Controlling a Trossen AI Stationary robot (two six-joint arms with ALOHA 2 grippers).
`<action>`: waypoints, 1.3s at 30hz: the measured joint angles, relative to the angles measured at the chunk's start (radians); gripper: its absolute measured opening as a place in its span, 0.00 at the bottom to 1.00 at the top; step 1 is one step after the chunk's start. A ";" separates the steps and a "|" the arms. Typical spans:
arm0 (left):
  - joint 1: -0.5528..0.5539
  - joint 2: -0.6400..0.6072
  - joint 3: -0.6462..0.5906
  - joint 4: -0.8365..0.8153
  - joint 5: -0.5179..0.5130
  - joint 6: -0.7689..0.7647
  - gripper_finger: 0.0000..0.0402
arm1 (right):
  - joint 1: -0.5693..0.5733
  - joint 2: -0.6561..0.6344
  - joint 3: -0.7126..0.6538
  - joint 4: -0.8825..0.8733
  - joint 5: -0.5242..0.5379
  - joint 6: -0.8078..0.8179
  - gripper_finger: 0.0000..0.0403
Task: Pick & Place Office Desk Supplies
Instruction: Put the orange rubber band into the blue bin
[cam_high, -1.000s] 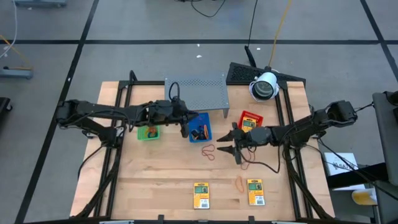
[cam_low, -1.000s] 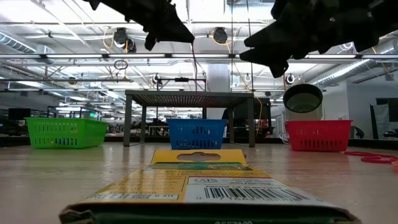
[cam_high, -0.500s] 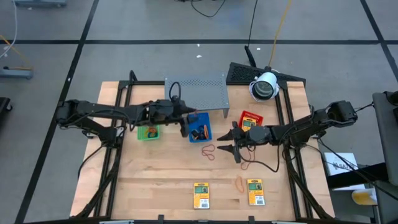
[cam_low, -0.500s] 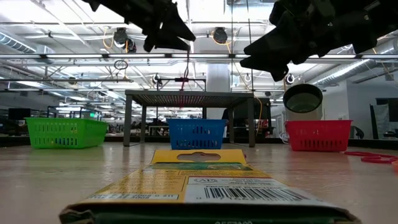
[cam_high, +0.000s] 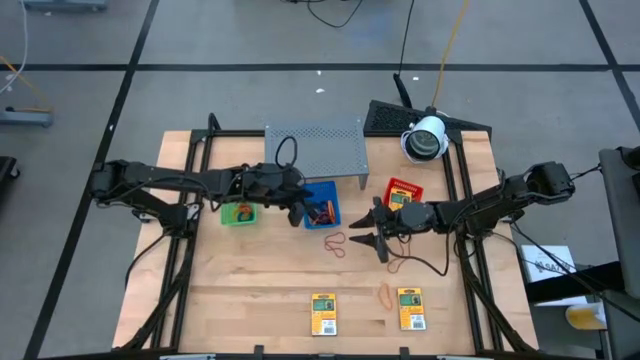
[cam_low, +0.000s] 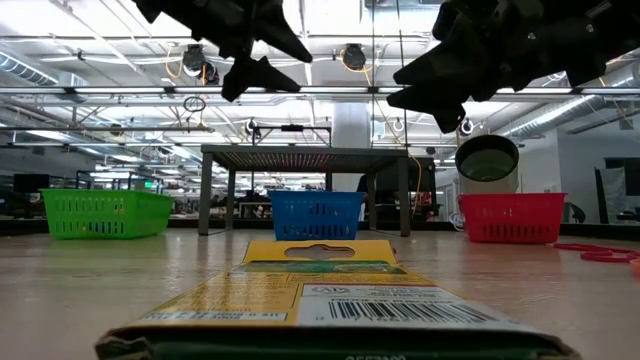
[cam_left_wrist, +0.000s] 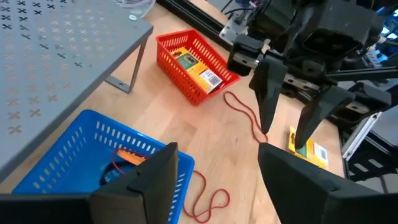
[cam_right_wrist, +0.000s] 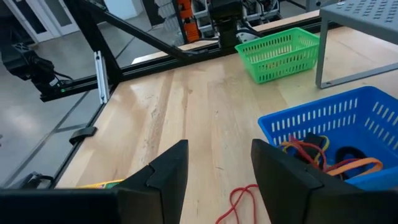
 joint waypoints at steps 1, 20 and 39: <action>-0.002 0.000 0.000 -0.001 -0.004 0.002 0.56 | 0.000 0.000 0.000 0.000 0.000 0.000 0.41; -0.269 0.130 0.000 0.217 0.030 0.153 0.40 | 0.115 0.000 0.000 -0.032 -0.320 0.060 0.41; -0.298 0.217 0.000 0.308 0.029 0.189 0.42 | 0.525 0.069 0.000 -0.408 0.192 0.389 0.30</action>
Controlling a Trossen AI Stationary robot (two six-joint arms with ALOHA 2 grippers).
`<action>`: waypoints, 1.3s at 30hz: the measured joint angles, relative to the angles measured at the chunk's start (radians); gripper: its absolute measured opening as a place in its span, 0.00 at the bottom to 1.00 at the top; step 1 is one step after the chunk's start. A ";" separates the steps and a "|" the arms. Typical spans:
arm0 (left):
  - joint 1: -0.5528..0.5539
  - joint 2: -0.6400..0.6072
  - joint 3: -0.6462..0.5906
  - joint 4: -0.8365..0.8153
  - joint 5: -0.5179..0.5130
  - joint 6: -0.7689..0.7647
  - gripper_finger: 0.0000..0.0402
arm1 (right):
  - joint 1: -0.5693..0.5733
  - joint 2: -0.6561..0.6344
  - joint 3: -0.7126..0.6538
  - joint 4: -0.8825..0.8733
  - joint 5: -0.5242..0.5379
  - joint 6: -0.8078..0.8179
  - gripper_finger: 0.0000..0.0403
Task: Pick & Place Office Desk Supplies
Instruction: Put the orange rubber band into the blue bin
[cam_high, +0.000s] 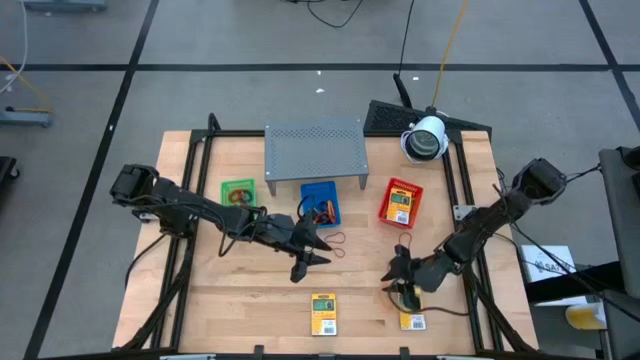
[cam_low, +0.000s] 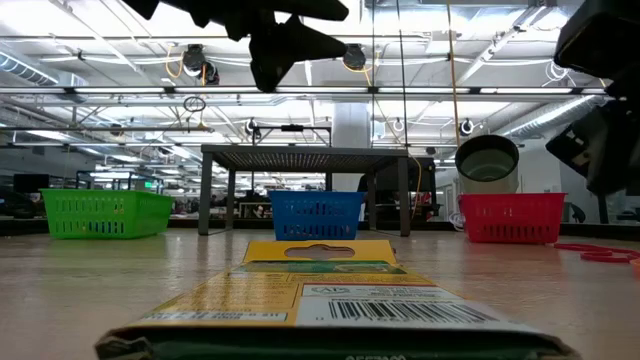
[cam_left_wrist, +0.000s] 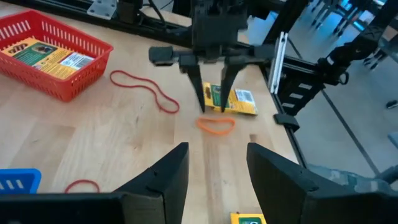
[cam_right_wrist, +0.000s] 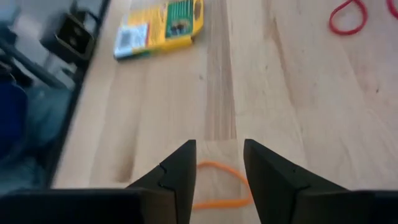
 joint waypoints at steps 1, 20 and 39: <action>0.000 0.000 0.000 0.002 0.000 0.000 0.42 | 0.001 0.014 0.000 0.000 -0.003 -0.003 0.30; -0.002 0.000 0.000 0.008 0.000 -0.003 0.42 | 0.001 0.175 0.004 -0.028 -0.035 0.074 0.26; -0.004 -0.001 0.000 0.006 0.000 -0.006 0.42 | -0.006 0.172 0.001 -0.100 0.024 0.144 0.01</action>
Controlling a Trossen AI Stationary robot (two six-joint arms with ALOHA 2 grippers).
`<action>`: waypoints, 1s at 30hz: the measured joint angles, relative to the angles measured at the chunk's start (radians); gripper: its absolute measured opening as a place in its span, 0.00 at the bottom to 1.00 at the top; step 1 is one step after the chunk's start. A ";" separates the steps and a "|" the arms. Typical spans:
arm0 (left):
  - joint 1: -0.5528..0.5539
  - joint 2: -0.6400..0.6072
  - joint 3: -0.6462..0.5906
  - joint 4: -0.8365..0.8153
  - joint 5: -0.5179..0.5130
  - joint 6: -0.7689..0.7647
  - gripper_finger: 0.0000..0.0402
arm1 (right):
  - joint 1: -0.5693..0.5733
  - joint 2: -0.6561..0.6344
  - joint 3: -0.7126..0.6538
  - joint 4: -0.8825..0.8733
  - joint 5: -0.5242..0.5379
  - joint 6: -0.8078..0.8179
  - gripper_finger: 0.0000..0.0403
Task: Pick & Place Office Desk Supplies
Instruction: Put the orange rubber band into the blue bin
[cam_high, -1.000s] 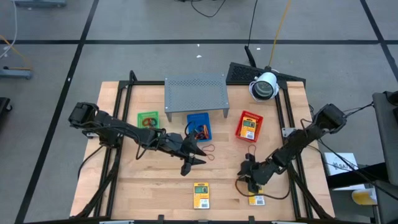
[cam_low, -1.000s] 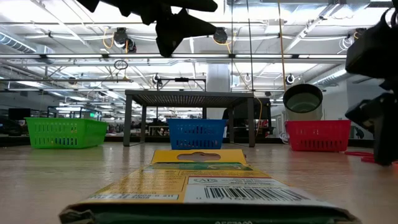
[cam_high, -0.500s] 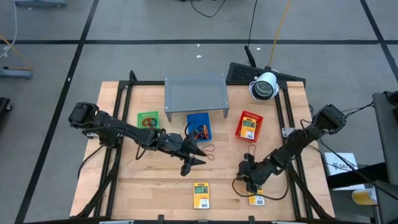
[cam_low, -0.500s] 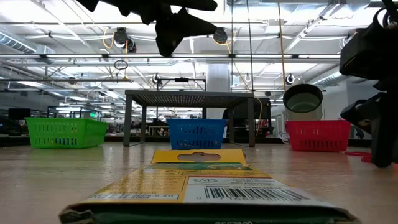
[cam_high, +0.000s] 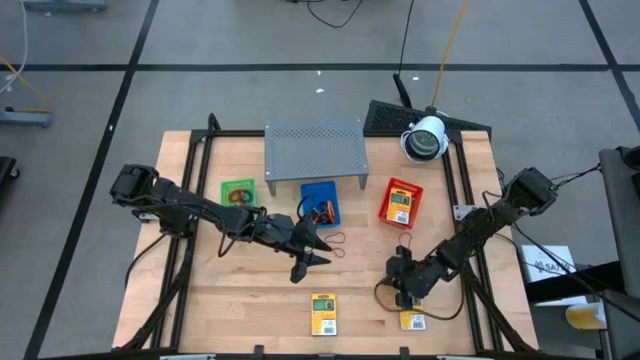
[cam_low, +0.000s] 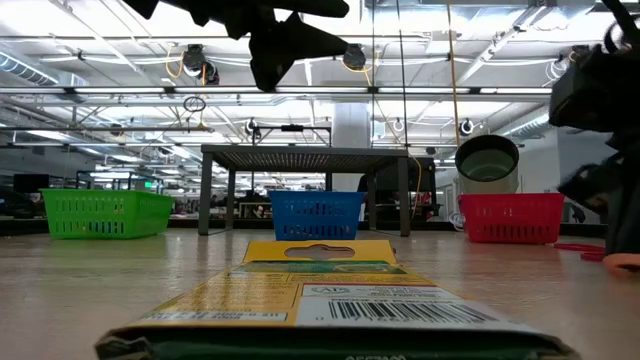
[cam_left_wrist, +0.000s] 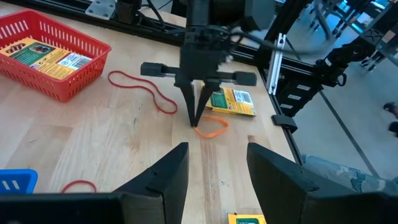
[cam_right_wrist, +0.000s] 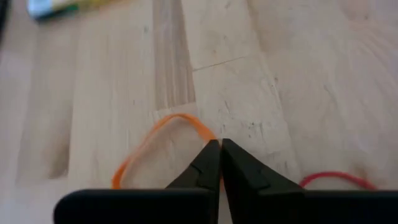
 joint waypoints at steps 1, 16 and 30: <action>0.000 0.000 0.000 -0.002 0.000 0.000 0.42 | 0.001 -0.003 -0.005 0.051 0.021 0.007 0.01; 0.010 -0.001 0.000 -0.019 -0.001 0.006 0.42 | -0.048 -0.279 0.034 0.490 0.246 -0.660 0.00; 0.009 -0.001 0.000 -0.013 -0.036 0.002 0.42 | -0.200 -0.402 0.034 0.483 0.258 -0.901 0.00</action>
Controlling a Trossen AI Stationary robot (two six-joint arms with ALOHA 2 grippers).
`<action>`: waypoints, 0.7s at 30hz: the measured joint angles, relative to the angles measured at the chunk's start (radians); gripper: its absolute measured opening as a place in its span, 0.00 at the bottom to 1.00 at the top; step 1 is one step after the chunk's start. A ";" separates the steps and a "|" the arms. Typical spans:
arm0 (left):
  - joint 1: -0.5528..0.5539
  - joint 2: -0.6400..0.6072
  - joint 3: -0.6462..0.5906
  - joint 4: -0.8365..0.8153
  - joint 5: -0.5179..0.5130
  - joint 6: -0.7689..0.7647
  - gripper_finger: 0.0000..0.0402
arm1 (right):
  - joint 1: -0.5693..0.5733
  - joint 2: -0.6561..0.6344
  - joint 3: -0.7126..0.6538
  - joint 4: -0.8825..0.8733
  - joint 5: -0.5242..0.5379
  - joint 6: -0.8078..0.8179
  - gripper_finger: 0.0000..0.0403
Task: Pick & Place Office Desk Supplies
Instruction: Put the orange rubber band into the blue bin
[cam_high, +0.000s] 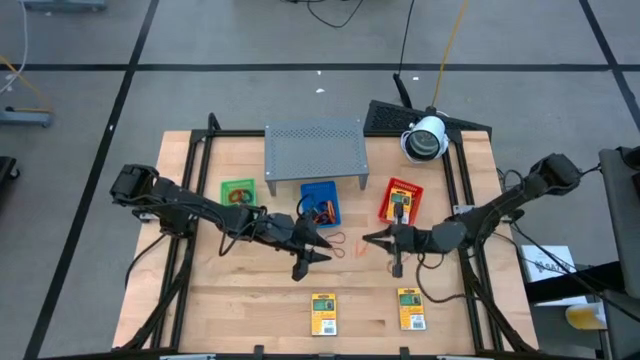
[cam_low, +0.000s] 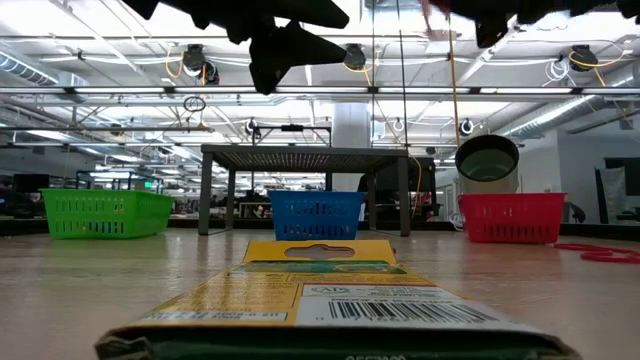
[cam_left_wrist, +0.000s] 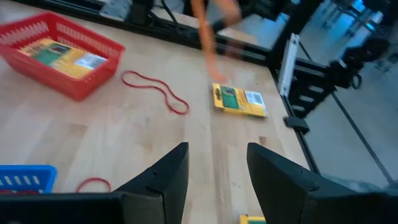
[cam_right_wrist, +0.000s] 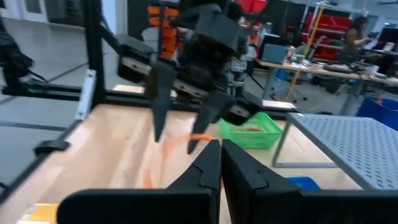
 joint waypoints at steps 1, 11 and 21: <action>0.000 0.000 0.000 0.008 -0.018 -0.004 0.42 | -0.011 0.008 0.000 0.000 -0.001 0.000 0.00; 0.001 0.000 0.000 0.184 -0.100 -0.049 0.42 | -0.157 0.034 0.000 0.030 -0.216 0.024 0.00; 0.020 0.000 0.000 0.253 -0.104 -0.095 0.42 | -0.209 0.035 0.000 0.037 -0.319 0.001 0.00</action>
